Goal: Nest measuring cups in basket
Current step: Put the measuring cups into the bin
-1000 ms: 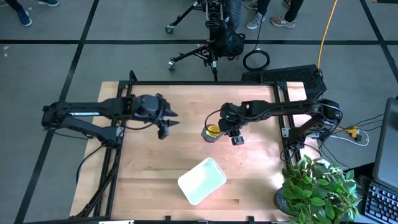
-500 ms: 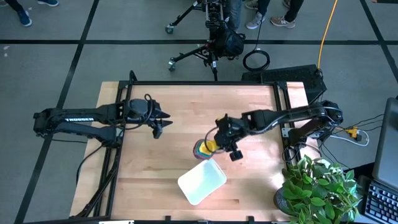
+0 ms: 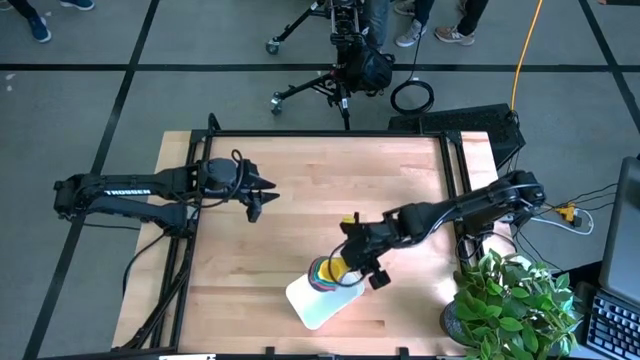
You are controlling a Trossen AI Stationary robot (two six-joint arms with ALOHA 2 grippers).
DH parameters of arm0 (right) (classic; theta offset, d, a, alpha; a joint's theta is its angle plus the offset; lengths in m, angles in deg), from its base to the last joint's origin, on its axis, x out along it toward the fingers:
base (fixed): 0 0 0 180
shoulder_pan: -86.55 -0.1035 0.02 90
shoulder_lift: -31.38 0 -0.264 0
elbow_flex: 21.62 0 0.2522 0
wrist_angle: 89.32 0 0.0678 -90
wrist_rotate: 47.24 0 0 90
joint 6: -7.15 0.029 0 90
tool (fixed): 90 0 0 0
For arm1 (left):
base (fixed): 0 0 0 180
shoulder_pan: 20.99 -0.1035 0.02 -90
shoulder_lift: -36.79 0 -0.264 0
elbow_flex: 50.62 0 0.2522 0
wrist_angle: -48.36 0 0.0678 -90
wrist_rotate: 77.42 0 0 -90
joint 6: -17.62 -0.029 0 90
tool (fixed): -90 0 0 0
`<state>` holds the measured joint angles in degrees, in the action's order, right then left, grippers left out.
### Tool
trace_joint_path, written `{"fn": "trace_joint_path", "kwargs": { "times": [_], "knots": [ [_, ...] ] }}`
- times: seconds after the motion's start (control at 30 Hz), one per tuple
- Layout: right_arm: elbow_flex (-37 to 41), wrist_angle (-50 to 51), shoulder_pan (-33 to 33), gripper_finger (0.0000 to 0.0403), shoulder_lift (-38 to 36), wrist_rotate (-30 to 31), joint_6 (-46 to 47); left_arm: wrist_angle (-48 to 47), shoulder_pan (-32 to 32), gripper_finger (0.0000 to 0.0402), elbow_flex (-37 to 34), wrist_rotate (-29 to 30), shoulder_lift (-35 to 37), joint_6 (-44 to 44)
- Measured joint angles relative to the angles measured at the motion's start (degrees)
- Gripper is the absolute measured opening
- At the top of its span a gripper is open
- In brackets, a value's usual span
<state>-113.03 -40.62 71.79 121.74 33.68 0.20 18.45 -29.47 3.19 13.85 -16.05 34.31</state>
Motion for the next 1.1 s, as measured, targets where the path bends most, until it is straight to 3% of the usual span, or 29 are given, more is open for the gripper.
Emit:
{"fn": "trace_joint_path", "kwargs": {
  "times": [1.1],
  "knots": [
    [-2.4,-6.0,-1.5,0.0129,21.4,-1.5,0.3,-0.3,0.4,0.0168,0.0,-1.2,0.0,0.3]
  ]
}}
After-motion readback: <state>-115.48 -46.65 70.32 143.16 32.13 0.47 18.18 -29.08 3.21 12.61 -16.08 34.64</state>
